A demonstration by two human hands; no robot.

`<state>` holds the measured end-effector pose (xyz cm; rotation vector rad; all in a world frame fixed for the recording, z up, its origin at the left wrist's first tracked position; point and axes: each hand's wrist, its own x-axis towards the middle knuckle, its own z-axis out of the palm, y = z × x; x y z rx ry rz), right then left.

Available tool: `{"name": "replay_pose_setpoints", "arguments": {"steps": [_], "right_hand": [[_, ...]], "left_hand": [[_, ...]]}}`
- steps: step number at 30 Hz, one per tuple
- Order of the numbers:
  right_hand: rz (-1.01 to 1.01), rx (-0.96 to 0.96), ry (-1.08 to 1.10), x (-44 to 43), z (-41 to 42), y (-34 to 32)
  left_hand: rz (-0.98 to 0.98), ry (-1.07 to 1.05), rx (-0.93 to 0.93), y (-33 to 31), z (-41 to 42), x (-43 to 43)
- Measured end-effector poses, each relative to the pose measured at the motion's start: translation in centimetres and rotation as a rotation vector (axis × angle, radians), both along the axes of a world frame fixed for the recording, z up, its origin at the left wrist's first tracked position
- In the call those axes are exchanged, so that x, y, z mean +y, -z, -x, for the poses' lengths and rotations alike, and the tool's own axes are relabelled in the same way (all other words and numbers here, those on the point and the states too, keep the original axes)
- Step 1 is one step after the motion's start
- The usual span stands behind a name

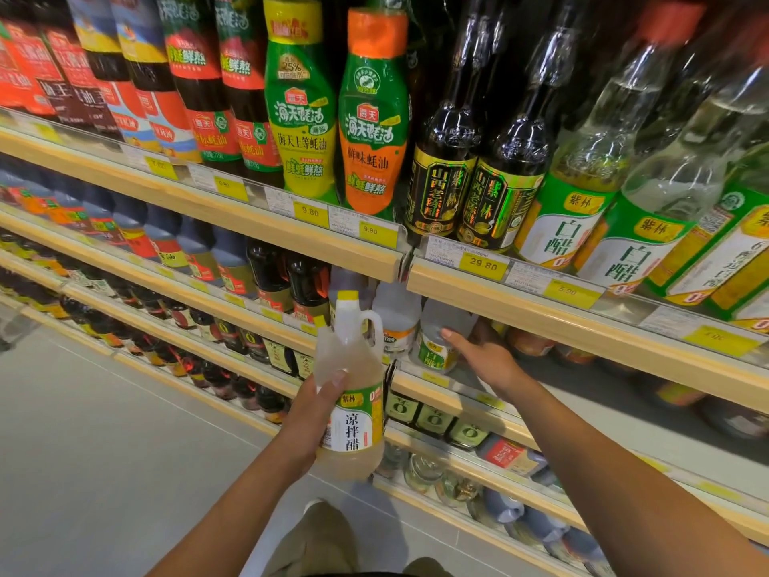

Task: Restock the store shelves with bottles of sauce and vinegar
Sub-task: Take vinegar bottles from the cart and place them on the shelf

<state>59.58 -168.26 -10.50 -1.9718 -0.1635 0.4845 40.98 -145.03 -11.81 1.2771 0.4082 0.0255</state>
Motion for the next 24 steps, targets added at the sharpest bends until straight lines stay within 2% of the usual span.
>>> {"name": "replay_pose_setpoints", "arguments": {"steps": [3, 5, 7, 9, 16, 19, 24], "right_hand": [[0.026, 0.009, 0.019, -0.2, 0.3, -0.2], [0.049, -0.01, 0.126, -0.6, 1.0, -0.6], [-0.009, -0.114, 0.247, -1.4, 2.2, -0.9], [-0.095, -0.188, 0.252, -2.4, 3.5, -1.2], [-0.224, 0.233, -0.079, -5.6, 8.7, -1.9], [-0.25, 0.283, -0.129, -6.5, 10.4, -2.0], [-0.243, 0.265, -0.053, -7.8, 11.5, -2.2]], "left_hand": [[0.02, 0.021, 0.009, 0.1, -0.4, -0.4], [0.027, 0.047, 0.011, 0.2, -0.7, -0.8], [0.047, 0.07, 0.021, 0.4, -1.1, -1.4], [0.073, 0.097, 0.045, 0.7, -1.6, -2.2], [0.119, 0.261, 0.069, 0.9, -3.2, -7.4], [0.192, 0.32, 0.076, 1.3, -3.6, -9.8], [0.235, 0.346, 0.135, 1.3, -4.6, -12.5]]}}
